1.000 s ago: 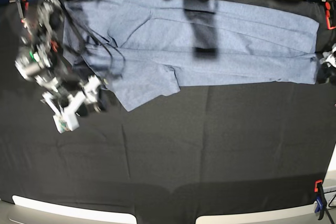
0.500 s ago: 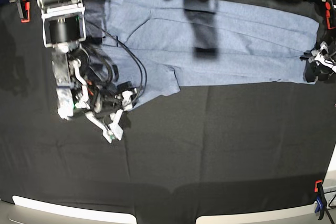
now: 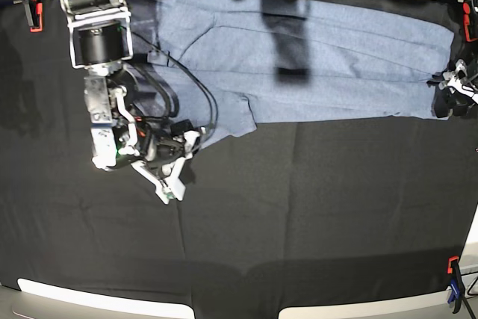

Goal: Layout the t-shirt on the table in an organized manner, then fold the t-shirt properly

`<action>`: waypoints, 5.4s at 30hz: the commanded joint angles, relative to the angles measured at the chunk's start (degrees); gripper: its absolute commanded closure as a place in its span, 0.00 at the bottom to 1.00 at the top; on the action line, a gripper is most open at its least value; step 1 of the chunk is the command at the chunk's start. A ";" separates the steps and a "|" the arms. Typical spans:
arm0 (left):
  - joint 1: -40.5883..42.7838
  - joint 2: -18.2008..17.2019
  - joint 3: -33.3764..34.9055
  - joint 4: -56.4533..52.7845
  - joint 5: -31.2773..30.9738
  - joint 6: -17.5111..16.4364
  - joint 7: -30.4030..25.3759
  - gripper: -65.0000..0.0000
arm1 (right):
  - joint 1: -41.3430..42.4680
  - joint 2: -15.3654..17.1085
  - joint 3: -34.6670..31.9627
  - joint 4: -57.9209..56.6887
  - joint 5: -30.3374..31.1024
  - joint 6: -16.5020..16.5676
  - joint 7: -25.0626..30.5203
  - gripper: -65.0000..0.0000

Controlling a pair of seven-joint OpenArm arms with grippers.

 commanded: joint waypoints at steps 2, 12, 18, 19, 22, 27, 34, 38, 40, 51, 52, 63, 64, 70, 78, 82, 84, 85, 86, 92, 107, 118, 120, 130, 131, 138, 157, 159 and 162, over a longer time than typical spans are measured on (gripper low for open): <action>-0.63 -1.27 -0.37 1.01 -0.92 -0.24 -1.38 0.53 | 1.18 -0.83 0.04 0.59 -0.09 1.77 -0.02 0.97; -0.61 -1.27 -0.37 1.01 -0.90 -0.24 -1.79 0.53 | 0.13 -1.40 0.04 14.45 -3.91 2.36 -3.63 1.00; -0.61 -1.27 -0.37 1.01 1.07 -0.22 -1.79 0.53 | -9.77 -1.38 0.04 28.72 -3.91 2.82 -4.17 1.00; -0.61 -1.27 -0.37 1.01 1.25 -0.22 -1.79 0.53 | -12.13 -1.38 0.04 31.93 -3.89 3.39 -4.15 1.00; -0.61 -1.25 -0.37 1.01 1.22 -0.22 -1.79 0.53 | -19.91 -1.38 0.04 41.68 -3.89 3.76 -4.15 1.00; -0.61 -1.25 -0.37 1.01 1.20 -0.22 -1.79 0.53 | -31.76 -1.40 0.04 54.73 -3.87 3.89 -4.04 1.00; -0.61 -1.27 -0.37 1.01 1.20 -0.22 -1.81 0.53 | -41.20 -1.38 0.04 62.69 -3.45 4.31 -4.09 1.00; -0.61 -1.25 -0.37 1.01 1.20 -0.22 -1.79 0.53 | -44.06 -1.38 0.04 62.69 -3.26 4.33 -4.07 1.00; -0.61 -1.27 -0.37 1.01 1.20 -0.20 -1.79 0.53 | -44.81 -1.38 0.04 62.69 -2.01 4.33 -4.24 1.00; -0.59 -1.33 -0.39 1.01 1.22 -0.22 -1.75 0.53 | -44.44 -1.38 0.07 62.69 11.52 11.63 -4.94 0.53; -0.59 -1.38 -0.39 1.01 1.22 -0.22 -1.77 0.53 | -44.19 -1.38 0.07 62.69 11.17 11.63 -4.94 0.53; 1.84 -2.10 -4.24 0.98 1.62 0.00 0.72 0.53 | -40.63 -1.38 7.26 62.69 8.41 11.58 -4.04 0.53; 2.54 -2.05 -4.24 0.98 1.55 0.00 0.50 0.53 | -40.59 -1.38 8.09 62.69 8.46 11.58 -3.93 0.53; 5.16 -2.08 -4.22 0.28 -4.79 -1.79 5.81 0.53 | -40.63 -1.38 10.80 62.69 8.81 11.58 -3.78 0.53; 5.40 -2.05 -4.22 -1.92 -18.56 -2.88 14.58 0.53 | -40.63 -1.38 10.80 62.66 8.79 11.58 -3.93 0.53; 5.22 -2.05 -4.22 -6.47 -18.53 -2.88 10.12 0.53 | -40.63 -1.38 10.80 62.66 8.79 11.58 -3.93 0.53; 5.05 -2.05 -4.22 -8.35 -18.60 -2.88 10.12 0.53 | -40.63 -1.38 10.80 62.66 8.81 11.58 -3.89 0.53; 5.03 -2.05 -4.22 -8.81 -19.06 -2.88 10.16 0.53 | -40.63 -1.38 10.80 62.66 8.81 11.58 -3.85 0.53; 5.11 -2.05 -4.22 -8.98 -19.93 -2.88 10.32 0.53 | -40.63 -1.38 10.80 62.66 8.81 11.58 -3.87 0.53; 5.09 -0.44 -4.09 -8.98 -27.96 -2.88 17.40 0.53 | -40.63 -1.38 10.80 62.66 8.83 11.58 -3.82 0.53; 5.14 2.03 -4.15 -8.98 -30.95 -2.88 11.98 1.00 | -40.63 -1.38 10.80 62.66 8.79 11.58 -3.76 0.53; 5.05 1.57 -9.40 -8.94 -16.33 -2.88 -3.10 1.00 | -40.61 -1.22 14.27 62.66 6.62 11.61 -1.29 0.53; 5.11 1.57 -11.23 -8.92 -16.37 -2.88 -2.78 1.00 | -40.61 -1.22 16.35 62.66 6.64 11.61 -0.33 0.53; 5.27 1.64 -13.44 -4.90 -19.96 -2.88 4.87 1.00 | -40.65 -1.22 22.03 62.66 6.91 11.58 -0.26 0.53; 5.25 1.75 -13.44 -4.90 -18.73 -2.88 5.18 1.00 | -40.65 -1.22 22.05 62.66 7.15 11.58 -0.61 0.53; 5.20 1.95 -13.44 -4.90 -17.20 -2.88 2.38 0.78 | -40.65 -1.25 22.03 62.66 10.12 11.58 -1.77 0.53; 3.85 1.90 -7.41 -4.90 0.96 3.96 -8.85 0.74 | -40.65 -1.25 22.03 62.66 10.14 11.58 -2.80 0.53; 3.82 1.92 -7.41 -4.90 2.71 3.96 -9.18 0.74 | -40.65 -1.25 22.03 62.66 10.36 11.58 -2.78 0.53; 3.82 1.95 -7.41 -4.90 4.70 3.96 -9.97 0.74 | -40.65 -1.25 22.03 62.66 10.34 11.58 -2.80 0.53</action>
